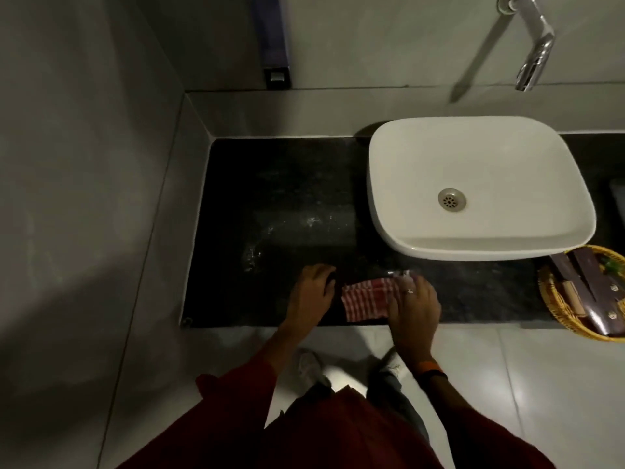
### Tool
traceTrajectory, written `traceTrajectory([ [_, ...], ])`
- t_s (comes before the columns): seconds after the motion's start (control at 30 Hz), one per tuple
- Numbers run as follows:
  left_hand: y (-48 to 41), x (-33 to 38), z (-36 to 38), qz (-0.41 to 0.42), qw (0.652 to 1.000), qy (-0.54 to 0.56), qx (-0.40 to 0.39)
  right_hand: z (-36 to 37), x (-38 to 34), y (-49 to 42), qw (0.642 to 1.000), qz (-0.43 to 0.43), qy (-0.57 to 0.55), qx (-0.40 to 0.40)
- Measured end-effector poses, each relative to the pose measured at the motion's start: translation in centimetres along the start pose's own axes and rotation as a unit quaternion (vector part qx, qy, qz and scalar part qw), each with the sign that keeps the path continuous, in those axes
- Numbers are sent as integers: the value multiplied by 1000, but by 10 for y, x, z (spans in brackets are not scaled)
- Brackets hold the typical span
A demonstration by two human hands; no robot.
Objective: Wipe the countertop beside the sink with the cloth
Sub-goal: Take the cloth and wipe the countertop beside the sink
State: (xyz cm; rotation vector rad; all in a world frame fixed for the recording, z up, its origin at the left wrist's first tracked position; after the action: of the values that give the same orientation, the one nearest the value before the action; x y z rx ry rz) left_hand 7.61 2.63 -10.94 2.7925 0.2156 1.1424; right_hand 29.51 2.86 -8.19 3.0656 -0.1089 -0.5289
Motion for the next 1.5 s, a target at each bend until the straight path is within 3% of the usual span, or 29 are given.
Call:
traceTrajectory([
  [0.07, 11, -22, -6, 13, 995, -85, 41, 5, -13, 15, 992, 101, -59, 51],
  [0.17, 21, -55, -3, 6, 985, -174, 15, 34, -40, 22, 969, 215, -123, 11],
  [0.27, 22, -75, 3, -4, 981, -192, -18, 64, -59, 9, 952, 285, -100, -41],
  [0.33, 21, -79, 6, 0, 978, -206, -26, 80, -68, -1, 955, 289, -56, -45],
  [0.5, 16, -84, 12, 4, 974, -226, -24, 108, -71, -21, 982, 183, 37, -20],
  [0.7, 14, -89, 17, -7, 974, -222, -32, 116, -88, -58, 998, 31, 47, 6],
  [0.83, 14, -90, 18, -1, 976, -218, -27, 126, -102, -74, 997, -56, 54, -23],
  [1.07, 14, -92, 21, 2, 975, -222, -14, 143, -158, -123, 957, -266, 88, -72],
  [1.3, 15, -90, 22, 20, 972, -234, 3, 169, -220, -122, 882, -449, 92, -112],
  [1.43, 17, -86, 14, 16, 976, -217, 21, 163, -234, -119, 859, -484, 93, -141],
  [1.5, 20, -83, 10, 16, 982, -184, 30, 149, -233, -118, 870, -462, 65, -158],
])
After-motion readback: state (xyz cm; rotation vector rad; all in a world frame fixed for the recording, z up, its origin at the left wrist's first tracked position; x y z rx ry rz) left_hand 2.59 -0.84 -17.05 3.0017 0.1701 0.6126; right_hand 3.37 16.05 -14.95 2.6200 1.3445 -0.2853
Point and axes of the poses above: each hand's wrist, its own y-axis away from the middle knuckle, its own z-axis out of the palm, x = y × z, the point moved 5 cm from there along -y, towards the middle knuckle, and after that the axes turned 6 degrees about y, right-handed, at the moved point
